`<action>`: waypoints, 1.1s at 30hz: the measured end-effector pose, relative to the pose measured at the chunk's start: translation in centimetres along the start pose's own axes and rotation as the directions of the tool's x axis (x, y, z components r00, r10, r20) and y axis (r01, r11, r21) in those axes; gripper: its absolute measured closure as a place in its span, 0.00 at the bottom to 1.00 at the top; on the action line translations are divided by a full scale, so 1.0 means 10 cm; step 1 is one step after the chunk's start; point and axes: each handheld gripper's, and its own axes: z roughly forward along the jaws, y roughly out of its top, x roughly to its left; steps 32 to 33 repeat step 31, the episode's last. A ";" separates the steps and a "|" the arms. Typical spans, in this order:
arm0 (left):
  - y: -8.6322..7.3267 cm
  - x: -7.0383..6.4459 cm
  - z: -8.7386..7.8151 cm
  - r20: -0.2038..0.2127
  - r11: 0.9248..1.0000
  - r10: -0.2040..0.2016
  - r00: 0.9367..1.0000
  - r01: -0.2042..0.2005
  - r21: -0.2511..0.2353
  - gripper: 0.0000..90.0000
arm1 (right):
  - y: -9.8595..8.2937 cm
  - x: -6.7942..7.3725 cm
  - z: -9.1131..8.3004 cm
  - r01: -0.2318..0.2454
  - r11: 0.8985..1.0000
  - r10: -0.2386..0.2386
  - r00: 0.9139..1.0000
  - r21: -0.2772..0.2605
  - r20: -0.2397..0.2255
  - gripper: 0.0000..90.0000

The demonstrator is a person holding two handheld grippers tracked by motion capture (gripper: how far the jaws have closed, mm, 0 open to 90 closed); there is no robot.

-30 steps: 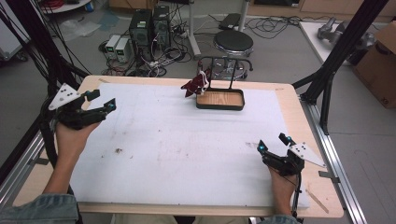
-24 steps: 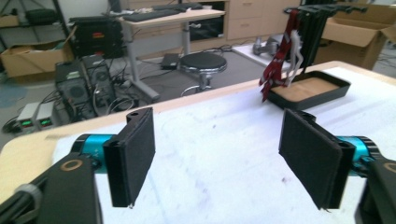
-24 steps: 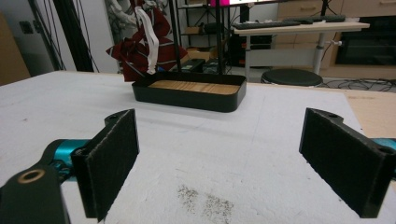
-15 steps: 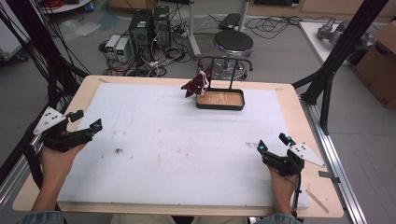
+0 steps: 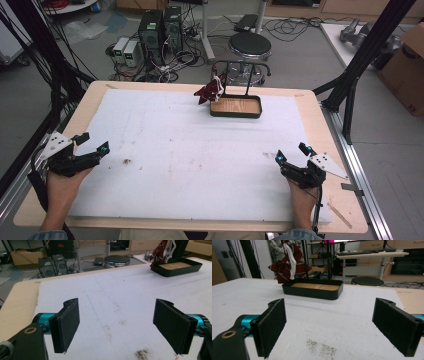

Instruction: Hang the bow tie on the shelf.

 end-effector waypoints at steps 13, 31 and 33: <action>-0.18 -0.06 -0.01 -0.013 1.000 0.009 1.000 -0.009 0.021 0.24 | 0.00 0.00 0.00 0.002 1.000 -0.002 1.000 0.001 0.001 0.12; -0.32 -0.07 0.11 0.002 0.996 -0.004 1.000 0.004 0.090 0.23 | 0.00 0.00 0.00 0.009 1.000 -0.009 1.000 0.000 -0.001 0.12; -0.32 -0.07 0.11 0.002 0.996 -0.004 1.000 0.004 0.090 0.23 | 0.00 0.00 0.00 0.009 1.000 -0.009 1.000 0.000 -0.001 0.12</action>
